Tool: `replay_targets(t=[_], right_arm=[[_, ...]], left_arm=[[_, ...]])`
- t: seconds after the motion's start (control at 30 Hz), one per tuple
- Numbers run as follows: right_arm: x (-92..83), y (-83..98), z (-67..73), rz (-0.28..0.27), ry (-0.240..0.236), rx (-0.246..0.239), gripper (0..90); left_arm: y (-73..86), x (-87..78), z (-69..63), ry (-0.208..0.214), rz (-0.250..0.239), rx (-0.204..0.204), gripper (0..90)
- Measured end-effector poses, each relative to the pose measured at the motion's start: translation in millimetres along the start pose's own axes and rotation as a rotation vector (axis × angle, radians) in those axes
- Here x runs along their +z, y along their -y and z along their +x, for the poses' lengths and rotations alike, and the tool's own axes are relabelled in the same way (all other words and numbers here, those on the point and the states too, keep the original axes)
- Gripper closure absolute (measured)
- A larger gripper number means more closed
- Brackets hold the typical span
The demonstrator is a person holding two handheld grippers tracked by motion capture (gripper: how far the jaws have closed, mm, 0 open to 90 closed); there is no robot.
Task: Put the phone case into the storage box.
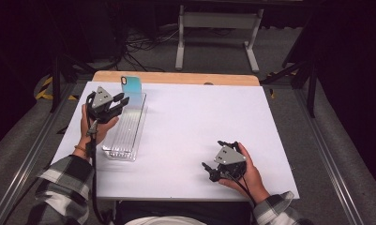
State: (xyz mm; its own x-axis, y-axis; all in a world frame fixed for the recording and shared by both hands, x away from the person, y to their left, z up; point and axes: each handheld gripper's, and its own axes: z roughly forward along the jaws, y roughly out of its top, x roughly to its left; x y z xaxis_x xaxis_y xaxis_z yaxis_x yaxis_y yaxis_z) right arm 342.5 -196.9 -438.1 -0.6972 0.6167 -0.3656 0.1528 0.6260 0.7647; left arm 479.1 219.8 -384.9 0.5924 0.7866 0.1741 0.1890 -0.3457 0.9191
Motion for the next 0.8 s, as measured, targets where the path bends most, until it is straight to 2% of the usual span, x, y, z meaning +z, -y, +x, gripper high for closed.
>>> replay_targets(t=[0.4, 0.53, 0.8], right_arm=[[-1.9, -0.4, -2.4, -0.018, 0.008, 0.017, 10.2], [-1.6, -0.4, -2.7, -0.018, 0.005, 0.023, 10.2], [-0.7, -0.4, -2.1, -0.016, 0.002, 0.025, 10.1]], left_arm=[[-0.8, -14.5, -8.6, 0.014, -0.059, 0.006, 65.5], [0.8, -18.2, -9.6, 0.024, -0.067, -0.006, 62.7], [4.2, -23.1, -12.4, 0.029, -0.083, 0.012, 58.1]])
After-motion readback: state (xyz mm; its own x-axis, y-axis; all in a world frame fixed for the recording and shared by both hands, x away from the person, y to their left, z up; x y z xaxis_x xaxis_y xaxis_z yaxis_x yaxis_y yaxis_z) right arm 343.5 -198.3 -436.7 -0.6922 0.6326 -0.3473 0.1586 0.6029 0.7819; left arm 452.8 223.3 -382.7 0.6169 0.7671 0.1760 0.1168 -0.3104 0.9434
